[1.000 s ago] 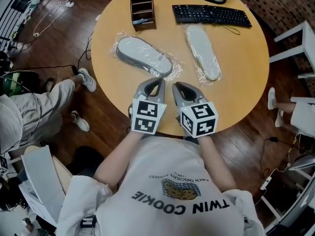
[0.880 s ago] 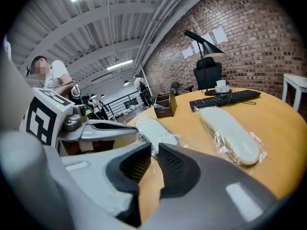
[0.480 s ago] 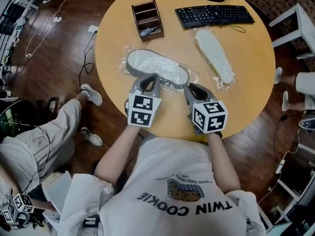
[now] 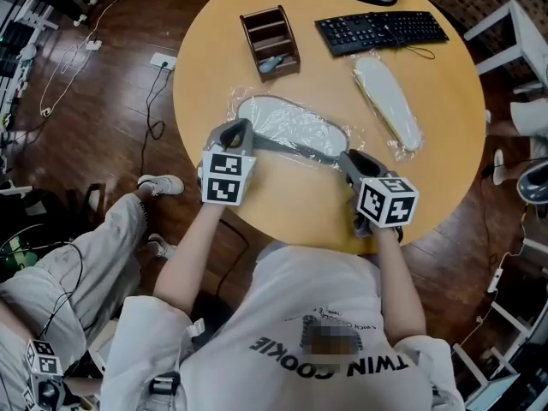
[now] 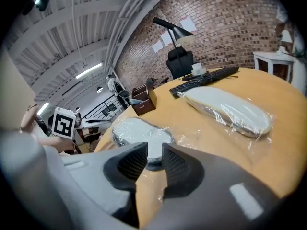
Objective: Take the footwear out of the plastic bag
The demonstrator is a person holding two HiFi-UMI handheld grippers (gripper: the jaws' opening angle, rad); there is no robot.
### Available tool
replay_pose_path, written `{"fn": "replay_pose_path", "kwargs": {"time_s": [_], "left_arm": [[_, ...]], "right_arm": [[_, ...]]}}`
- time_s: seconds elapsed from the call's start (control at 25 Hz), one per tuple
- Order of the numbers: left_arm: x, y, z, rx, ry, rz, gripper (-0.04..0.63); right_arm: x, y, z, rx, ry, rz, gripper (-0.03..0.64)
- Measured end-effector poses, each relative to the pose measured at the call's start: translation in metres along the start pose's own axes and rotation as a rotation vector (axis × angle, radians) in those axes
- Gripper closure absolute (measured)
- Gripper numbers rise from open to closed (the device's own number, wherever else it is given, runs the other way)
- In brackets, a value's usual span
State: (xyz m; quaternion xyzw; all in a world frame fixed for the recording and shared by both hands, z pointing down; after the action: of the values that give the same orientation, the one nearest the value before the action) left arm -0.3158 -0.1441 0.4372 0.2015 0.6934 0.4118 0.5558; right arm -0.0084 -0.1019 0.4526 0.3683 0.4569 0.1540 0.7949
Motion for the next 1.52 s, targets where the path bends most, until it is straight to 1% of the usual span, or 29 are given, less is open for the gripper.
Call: {"fn": "replay_pose_path", "kwargs": {"time_s": [0.12, 0.32, 0.44, 0.6, 0.76, 0.92, 0.96, 1.0, 1.04, 1.08, 1.32, 1.52], "left_arm": [[-0.007, 0.004, -0.025, -0.015, -0.014, -0.024, 0.595], [-0.017, 0.011, -0.053, -0.06, -0.028, -0.072, 0.595], [-0.026, 0.016, -0.057, -0.084, -0.022, -0.112, 0.595], [-0.034, 0.021, -0.061, -0.118, -0.031, -0.156, 0.595], [-0.039, 0.026, -0.057, -0.108, -0.038, -0.174, 0.597], [-0.04, 0.028, -0.057, -0.115, -0.036, -0.172, 0.597], [-0.04, 0.029, -0.057, -0.113, -0.035, -0.169, 0.597], [-0.04, 0.029, -0.058, -0.109, -0.034, -0.166, 0.597], [-0.04, 0.029, -0.058, -0.106, -0.034, -0.163, 0.597], [-0.041, 0.029, -0.058, -0.105, -0.033, -0.161, 0.597], [-0.043, 0.029, -0.06, -0.115, -0.027, -0.158, 0.597], [-0.044, 0.03, -0.059, -0.117, -0.027, -0.154, 0.597]], "right_arm": [[0.0, 0.001, 0.01, -0.053, 0.011, 0.018, 0.537], [0.001, 0.011, 0.021, -0.146, 0.006, -0.009, 0.537], [-0.001, 0.012, 0.027, -0.197, -0.016, -0.021, 0.537], [-0.011, 0.011, 0.031, -0.273, -0.073, -0.009, 0.537], [-0.01, 0.015, 0.036, -0.31, -0.101, -0.036, 0.537], [-0.011, 0.019, 0.039, -0.368, -0.134, -0.041, 0.535], [-0.011, 0.019, 0.04, -0.387, -0.145, -0.039, 0.512], [-0.012, 0.02, 0.041, -0.408, -0.161, -0.037, 0.464], [-0.014, 0.02, 0.042, -0.427, -0.179, -0.037, 0.433], [-0.016, 0.019, 0.042, -0.44, -0.195, -0.04, 0.421], [-0.026, 0.016, 0.044, -0.432, -0.217, -0.102, 0.417], [-0.035, 0.011, 0.048, -0.442, -0.287, -0.139, 0.417]]}}
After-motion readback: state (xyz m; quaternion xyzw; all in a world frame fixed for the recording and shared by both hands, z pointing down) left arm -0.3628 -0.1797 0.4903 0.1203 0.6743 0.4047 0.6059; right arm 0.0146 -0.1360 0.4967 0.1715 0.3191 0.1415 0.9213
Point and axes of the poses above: the fingertips, and each gripper's own axes: x backward along the fingers, z to its right, y out of its underside, the point moved 10 cm from there along x, backward along the fingers, and after that the axes turned 10 degrees about x, right-handed, at the moved point
